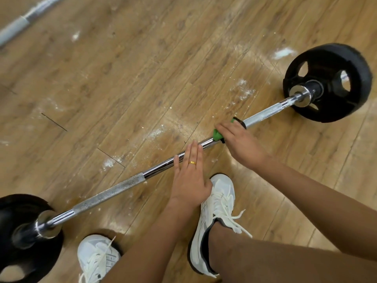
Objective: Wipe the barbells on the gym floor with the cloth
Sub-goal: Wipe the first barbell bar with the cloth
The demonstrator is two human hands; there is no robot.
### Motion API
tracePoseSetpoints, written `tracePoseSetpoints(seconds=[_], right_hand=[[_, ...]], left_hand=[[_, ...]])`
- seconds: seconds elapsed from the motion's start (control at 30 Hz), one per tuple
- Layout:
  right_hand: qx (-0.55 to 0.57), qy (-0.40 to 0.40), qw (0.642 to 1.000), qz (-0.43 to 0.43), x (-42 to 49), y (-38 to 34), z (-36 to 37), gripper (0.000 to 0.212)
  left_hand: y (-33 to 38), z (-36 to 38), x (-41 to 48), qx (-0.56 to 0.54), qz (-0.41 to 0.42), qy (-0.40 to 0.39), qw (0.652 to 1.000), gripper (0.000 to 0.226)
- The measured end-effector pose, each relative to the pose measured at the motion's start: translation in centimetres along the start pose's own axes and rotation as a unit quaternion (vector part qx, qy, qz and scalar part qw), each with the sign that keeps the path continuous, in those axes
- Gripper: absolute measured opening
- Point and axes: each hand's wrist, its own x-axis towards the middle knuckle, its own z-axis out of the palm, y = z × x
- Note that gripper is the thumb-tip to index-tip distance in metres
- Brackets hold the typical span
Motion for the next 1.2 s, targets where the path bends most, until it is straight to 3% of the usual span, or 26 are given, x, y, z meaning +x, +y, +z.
tracePoseSetpoints(seconds=[0.07, 0.17, 0.33, 0.5, 0.63, 0.83, 1.0, 1.2], right_hand=[[-0.020, 0.004, 1.000, 0.015, 1.0, 1.3, -0.6, 0.049], [-0.013, 0.008, 0.994, 0.109, 2.5, 2.5, -0.7, 0.053], [-0.024, -0.011, 1.000, 0.010, 3.4, 1.0, -0.6, 0.054], [-0.024, 0.013, 0.995, 0.100, 5.1, 2.9, -0.9, 0.064], [-0.031, -0.006, 0.998, 0.046, 5.9, 3.1, 0.2, 0.072], [-0.007, 0.014, 0.997, 0.071, 8.7, 3.2, 0.5, 0.066], [-0.027, -0.028, 0.999, -0.020, 10.6, 3.0, -0.7, 0.061], [-0.042, -0.065, 0.996, 0.053, 13.3, 5.3, -1.1, 0.062]], left_hand=[[-0.4, -0.5, 0.4, 0.007, 0.000, -0.001, 1.000, 0.098], [-1.0, -1.2, 1.3, 0.015, -0.005, 0.000, 1.000, 0.102], [-1.9, -2.2, 2.9, 0.022, -0.009, 0.008, 1.000, 0.103], [-3.2, -3.4, 4.6, 0.035, -0.014, 0.001, 0.999, 0.103], [-3.9, -4.4, 5.8, 0.023, -0.013, -0.004, 1.000, 0.103], [-5.3, -5.2, 7.9, 0.035, -0.022, 0.011, 0.999, 0.105], [-5.9, -5.9, 9.4, 0.054, -0.036, 0.012, 0.998, 0.106], [-6.5, -7.1, 10.9, 0.051, -0.048, 0.022, 0.997, 0.106]])
